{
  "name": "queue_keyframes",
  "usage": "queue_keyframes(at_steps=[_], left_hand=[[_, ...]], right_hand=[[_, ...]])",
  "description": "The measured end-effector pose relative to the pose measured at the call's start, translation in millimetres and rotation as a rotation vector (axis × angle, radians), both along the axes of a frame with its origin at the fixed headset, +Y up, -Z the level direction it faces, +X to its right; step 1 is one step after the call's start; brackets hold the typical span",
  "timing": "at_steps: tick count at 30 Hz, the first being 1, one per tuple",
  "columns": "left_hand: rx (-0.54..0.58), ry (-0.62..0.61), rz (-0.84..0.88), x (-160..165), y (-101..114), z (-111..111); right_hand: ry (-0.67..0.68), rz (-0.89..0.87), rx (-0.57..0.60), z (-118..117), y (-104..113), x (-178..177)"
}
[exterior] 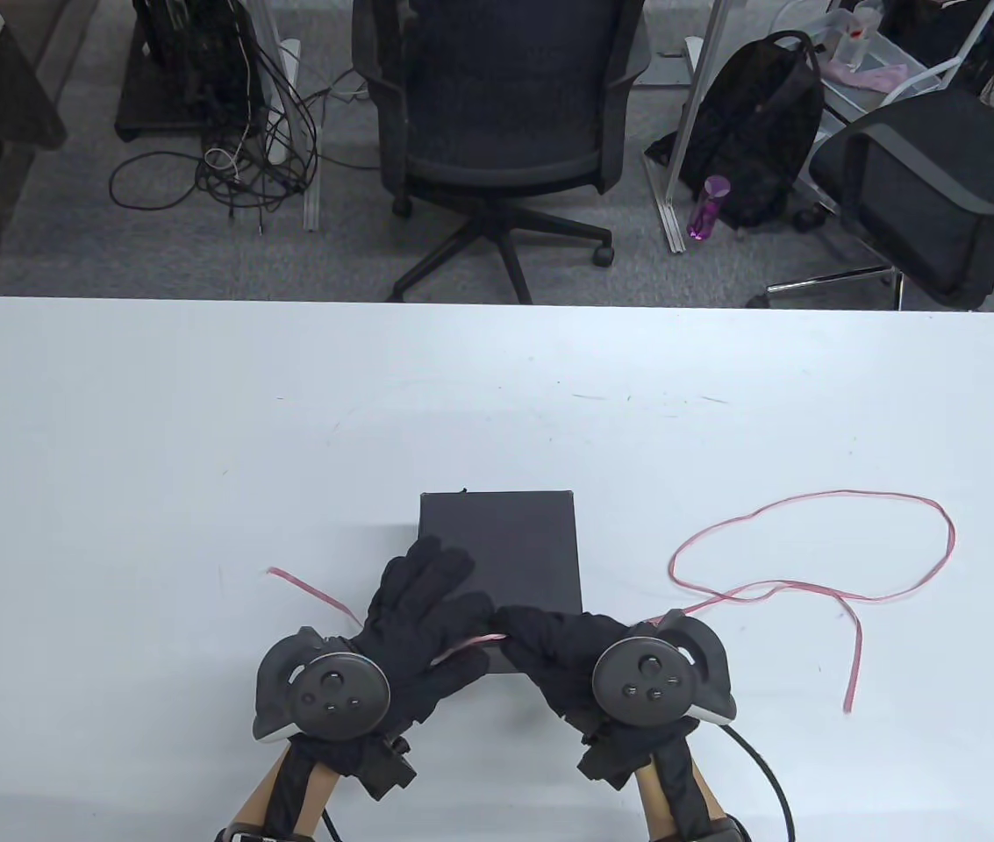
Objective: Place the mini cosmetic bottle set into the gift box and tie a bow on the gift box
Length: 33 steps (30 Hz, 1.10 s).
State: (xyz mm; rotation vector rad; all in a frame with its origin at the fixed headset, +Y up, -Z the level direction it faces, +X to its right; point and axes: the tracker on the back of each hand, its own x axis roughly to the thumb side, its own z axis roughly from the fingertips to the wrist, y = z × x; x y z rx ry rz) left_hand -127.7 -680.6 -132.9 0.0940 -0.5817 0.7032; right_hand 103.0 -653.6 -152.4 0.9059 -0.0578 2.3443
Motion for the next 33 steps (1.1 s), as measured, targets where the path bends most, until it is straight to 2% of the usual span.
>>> queue_keyframes(at_steps=[5, 11, 14, 20, 25, 29, 33], left_hand=[[-0.037, 0.007, -0.019, -2, -2, -3], [-0.08, 0.028, 0.191, -15, -2, -5], [-0.043, 0.114, 0.262, -27, -1, -7], [-0.084, 0.231, 0.378, -52, -7, -12], [0.032, 0.451, 0.183, -68, -10, -12], [0.178, 0.66, -0.191, -79, -10, -11], [0.176, 0.793, -0.33, -94, -18, -13]], right_hand=[[-0.006, -0.018, -0.014, -2, -1, 3], [-0.018, -0.013, -0.031, -4, -2, 5], [-0.045, -0.015, -0.033, -7, -3, 10], [-0.166, -0.011, -0.023, -16, -5, 34], [-0.285, 0.009, -0.012, -24, -11, 56], [-0.352, 0.034, 0.002, -31, -19, 75], [-0.412, 0.032, -0.042, -37, -30, 92]])
